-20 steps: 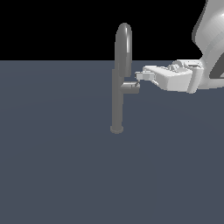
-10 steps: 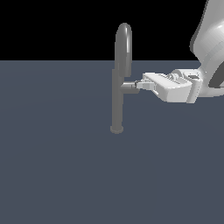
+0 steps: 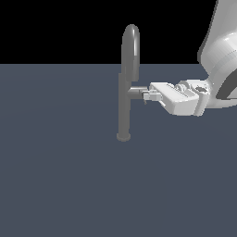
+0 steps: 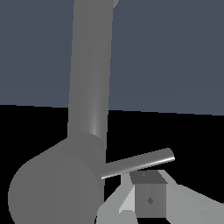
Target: Turn on the faucet by rotating a designated handle.
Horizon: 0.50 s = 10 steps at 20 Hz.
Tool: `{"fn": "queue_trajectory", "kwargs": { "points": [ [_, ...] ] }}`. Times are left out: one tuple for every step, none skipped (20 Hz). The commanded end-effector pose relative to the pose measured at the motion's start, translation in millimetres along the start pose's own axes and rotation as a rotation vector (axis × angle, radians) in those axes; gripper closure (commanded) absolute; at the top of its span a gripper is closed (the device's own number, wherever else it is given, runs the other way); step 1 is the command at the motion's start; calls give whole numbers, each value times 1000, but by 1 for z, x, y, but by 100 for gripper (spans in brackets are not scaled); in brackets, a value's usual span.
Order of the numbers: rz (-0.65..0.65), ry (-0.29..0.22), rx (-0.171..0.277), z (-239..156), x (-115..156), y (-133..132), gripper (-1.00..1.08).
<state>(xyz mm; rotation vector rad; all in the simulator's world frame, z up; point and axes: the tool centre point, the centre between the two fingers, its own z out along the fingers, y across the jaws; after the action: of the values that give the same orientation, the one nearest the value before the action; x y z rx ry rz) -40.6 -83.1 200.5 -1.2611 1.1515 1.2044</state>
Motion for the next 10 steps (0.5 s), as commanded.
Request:
{"fn": "queue_trajectory", "kwargs": {
  "points": [
    [38, 2, 11, 0, 31, 2, 108],
    [42, 2, 12, 0, 36, 2, 108],
    [46, 2, 13, 0, 41, 2, 108],
    [50, 1, 13, 0, 46, 1, 108],
    [50, 1, 13, 0, 46, 1, 108],
    [-9, -1, -2, -1, 10, -8, 108],
    [-5, -1, -1, -1, 14, -9, 108],
    [0, -1, 0, -1, 19, -10, 108],
    [5, -1, 1, -1, 23, -12, 108],
    [9, -1, 3, -1, 27, -13, 108]
  ]
}}
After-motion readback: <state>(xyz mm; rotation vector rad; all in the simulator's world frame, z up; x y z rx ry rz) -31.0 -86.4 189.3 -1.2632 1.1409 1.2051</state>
